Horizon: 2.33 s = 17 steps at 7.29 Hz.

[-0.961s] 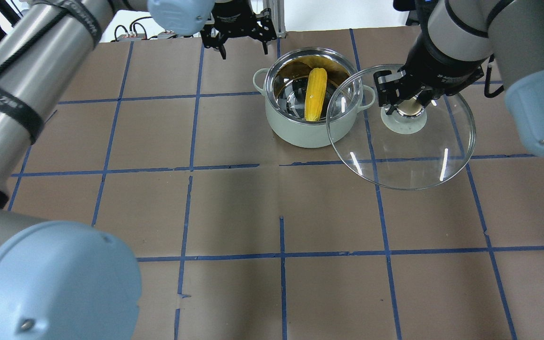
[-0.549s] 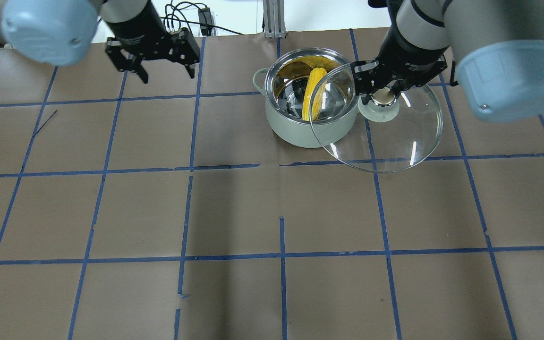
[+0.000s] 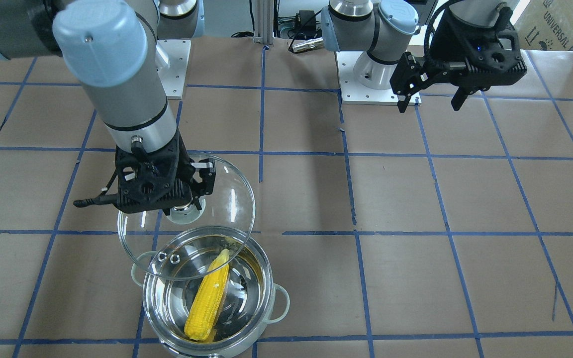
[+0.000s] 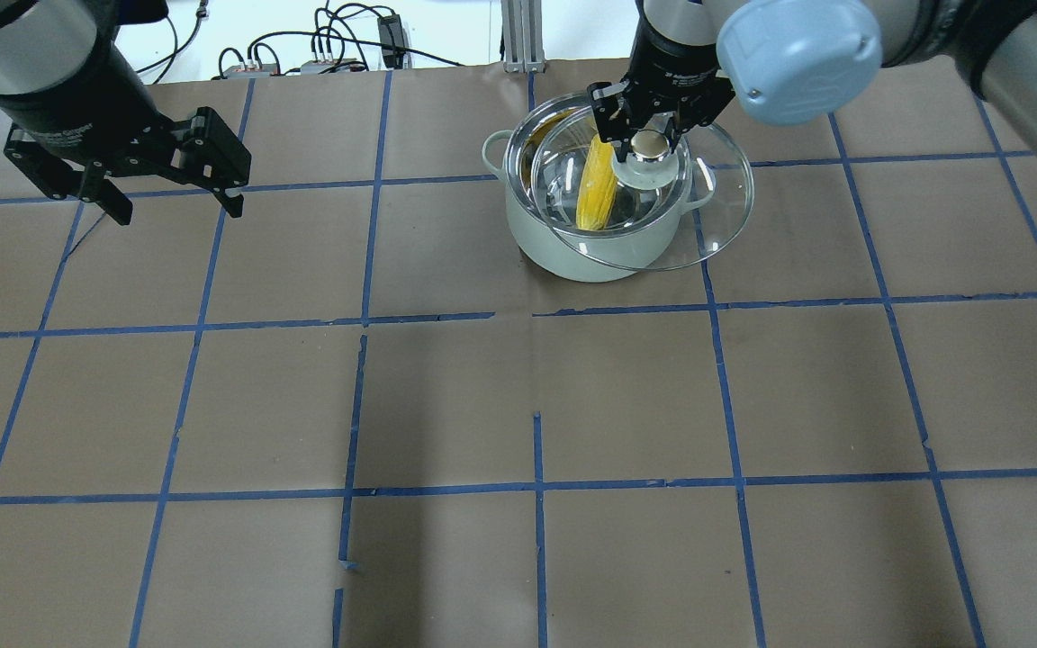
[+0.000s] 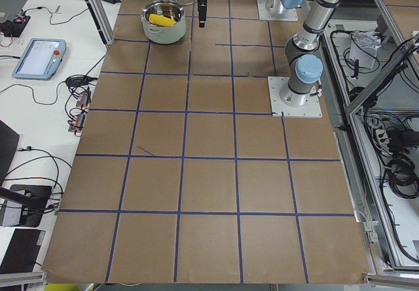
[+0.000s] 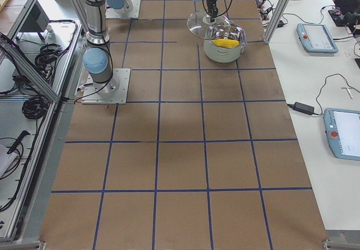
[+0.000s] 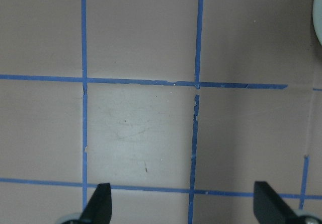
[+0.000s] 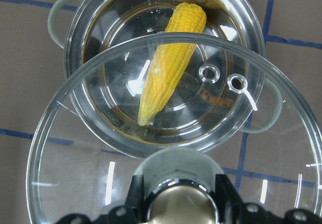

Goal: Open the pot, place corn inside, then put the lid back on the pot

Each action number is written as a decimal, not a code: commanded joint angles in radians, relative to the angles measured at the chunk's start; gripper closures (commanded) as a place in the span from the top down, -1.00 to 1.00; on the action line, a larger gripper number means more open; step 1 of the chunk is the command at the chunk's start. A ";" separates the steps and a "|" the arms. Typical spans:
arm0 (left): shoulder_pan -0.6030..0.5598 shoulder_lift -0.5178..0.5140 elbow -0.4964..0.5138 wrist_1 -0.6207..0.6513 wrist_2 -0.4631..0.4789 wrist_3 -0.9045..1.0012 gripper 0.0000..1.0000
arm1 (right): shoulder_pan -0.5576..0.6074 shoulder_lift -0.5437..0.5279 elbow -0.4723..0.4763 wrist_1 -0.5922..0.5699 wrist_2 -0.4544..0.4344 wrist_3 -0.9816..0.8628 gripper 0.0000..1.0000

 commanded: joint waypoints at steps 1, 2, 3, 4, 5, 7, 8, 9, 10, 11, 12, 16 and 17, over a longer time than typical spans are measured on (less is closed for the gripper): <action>0.003 -0.068 0.056 -0.018 -0.006 0.005 1.00 | 0.009 0.100 -0.063 -0.024 -0.003 -0.001 -0.29; 0.000 -0.067 0.067 -0.022 -0.008 0.005 1.00 | 0.015 0.134 -0.089 -0.040 -0.006 -0.001 -0.29; 0.001 -0.061 0.064 -0.018 -0.017 0.007 1.00 | 0.018 0.172 -0.126 -0.064 -0.009 -0.002 -0.29; 0.010 -0.057 0.078 -0.018 -0.017 0.008 1.00 | 0.020 0.204 -0.158 -0.077 -0.010 -0.002 -0.29; 0.021 -0.056 0.079 -0.027 -0.009 0.031 1.00 | 0.023 0.215 -0.176 -0.080 -0.016 -0.002 -0.29; 0.029 -0.034 0.099 -0.044 -0.015 0.053 1.00 | 0.023 0.232 -0.174 -0.132 -0.030 -0.004 -0.29; 0.037 -0.040 0.070 -0.047 -0.024 0.054 1.00 | 0.023 0.235 -0.166 -0.139 -0.030 -0.004 -0.29; 0.034 -0.034 0.067 -0.048 -0.023 0.047 1.00 | 0.023 0.247 -0.169 -0.149 -0.030 -0.002 -0.29; 0.035 -0.029 0.068 -0.053 -0.014 0.047 1.00 | 0.030 0.255 -0.166 -0.150 -0.030 -0.002 -0.29; 0.035 -0.029 0.067 -0.050 -0.018 0.048 1.00 | 0.043 0.258 -0.158 -0.150 -0.029 -0.002 -0.29; 0.035 -0.029 0.067 -0.048 -0.025 0.050 1.00 | 0.044 0.261 -0.158 -0.149 -0.030 -0.001 -0.29; 0.035 -0.027 0.067 -0.042 -0.023 0.051 1.00 | 0.041 0.257 -0.161 -0.137 -0.030 -0.008 -0.30; 0.035 -0.027 0.067 -0.042 -0.023 0.051 1.00 | 0.038 0.257 -0.161 -0.135 -0.030 -0.011 -0.30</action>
